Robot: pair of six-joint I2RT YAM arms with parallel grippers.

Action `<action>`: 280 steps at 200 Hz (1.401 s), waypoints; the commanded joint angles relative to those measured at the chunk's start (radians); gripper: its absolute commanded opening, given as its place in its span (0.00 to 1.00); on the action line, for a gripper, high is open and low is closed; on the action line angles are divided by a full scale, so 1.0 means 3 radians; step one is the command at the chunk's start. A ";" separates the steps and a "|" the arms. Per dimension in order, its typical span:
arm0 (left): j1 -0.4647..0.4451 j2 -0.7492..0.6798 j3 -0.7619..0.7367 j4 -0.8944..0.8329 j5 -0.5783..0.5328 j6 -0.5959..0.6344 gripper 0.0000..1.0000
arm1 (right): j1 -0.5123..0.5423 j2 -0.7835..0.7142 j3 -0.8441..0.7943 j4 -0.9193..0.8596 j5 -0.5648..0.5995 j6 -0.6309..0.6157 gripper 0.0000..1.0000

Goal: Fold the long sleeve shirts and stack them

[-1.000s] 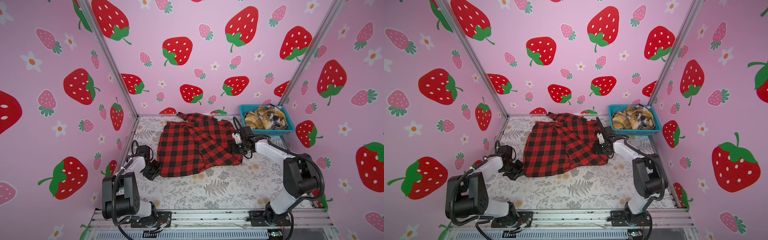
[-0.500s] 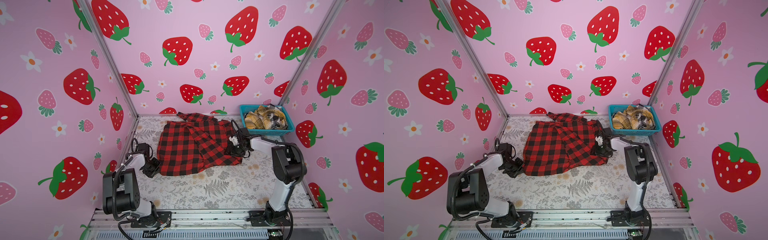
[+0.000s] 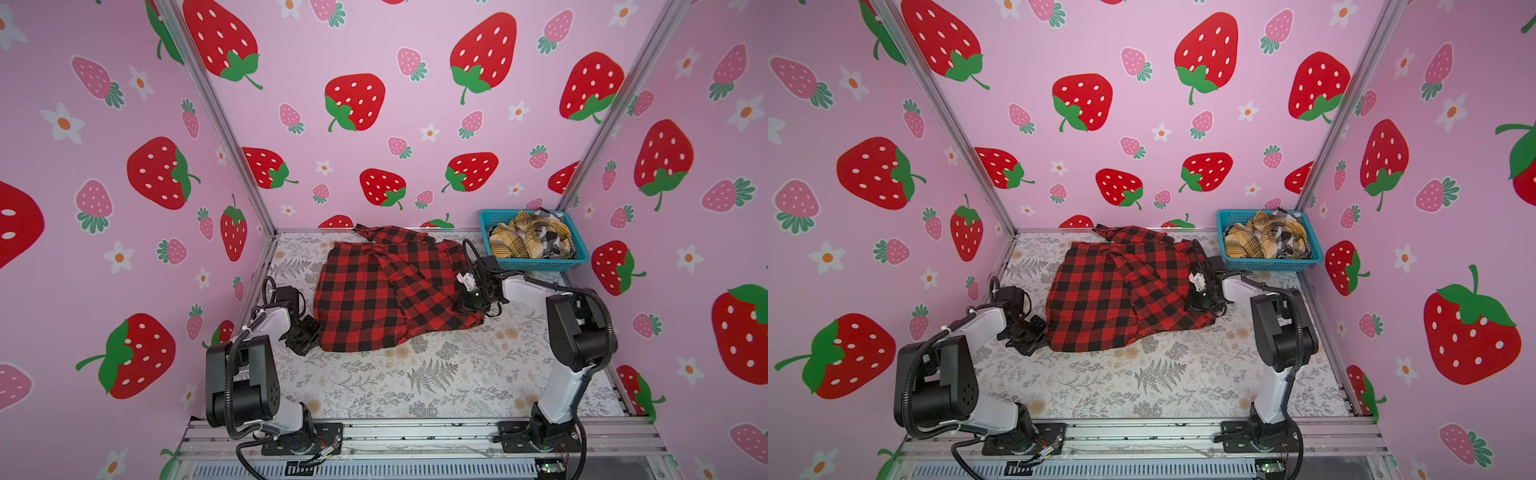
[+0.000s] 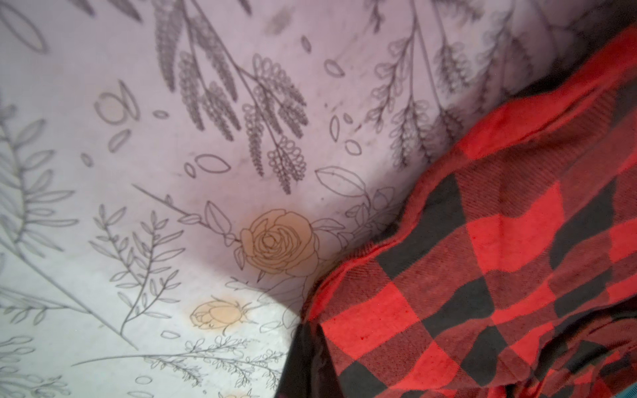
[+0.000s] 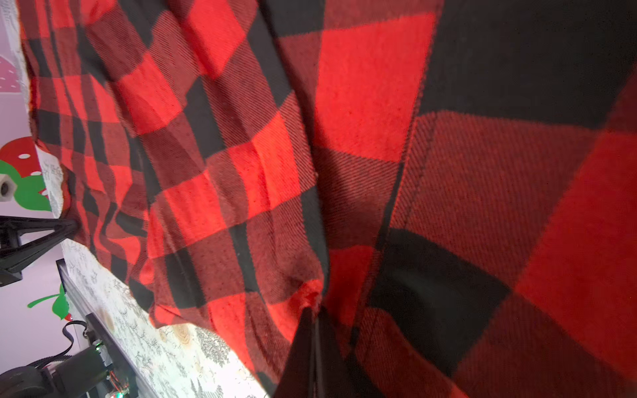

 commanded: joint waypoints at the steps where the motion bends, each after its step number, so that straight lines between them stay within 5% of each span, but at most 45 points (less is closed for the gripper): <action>1: 0.0017 -0.0062 0.0023 -0.0088 -0.0071 0.0020 0.00 | 0.0015 -0.0312 -0.0054 0.0019 -0.0003 -0.0016 0.00; 87: 0.0005 -0.1208 0.0263 -0.0738 -0.0124 -0.0198 0.00 | -0.0052 -0.1853 -0.0789 0.0247 0.0252 0.0418 0.00; 198: -0.0406 0.1590 0.2304 -0.0256 -0.0106 -0.0179 0.00 | -0.0353 -0.0232 0.0329 0.0753 0.0090 0.0508 0.00; 242: -0.0412 0.1703 0.2309 -0.0303 -0.0189 -0.0128 0.04 | -0.0346 -0.0034 0.0099 0.0937 0.0091 0.0561 0.00; 260: -0.0412 0.1597 0.2207 -0.0311 -0.0263 -0.0108 0.22 | -0.0339 -0.0020 0.0070 0.0895 0.0145 0.0537 0.00; 280: -0.0402 0.1486 0.2114 -0.0299 -0.0285 -0.0104 0.29 | -0.0333 -0.0023 0.0067 0.0816 0.0183 0.0513 0.00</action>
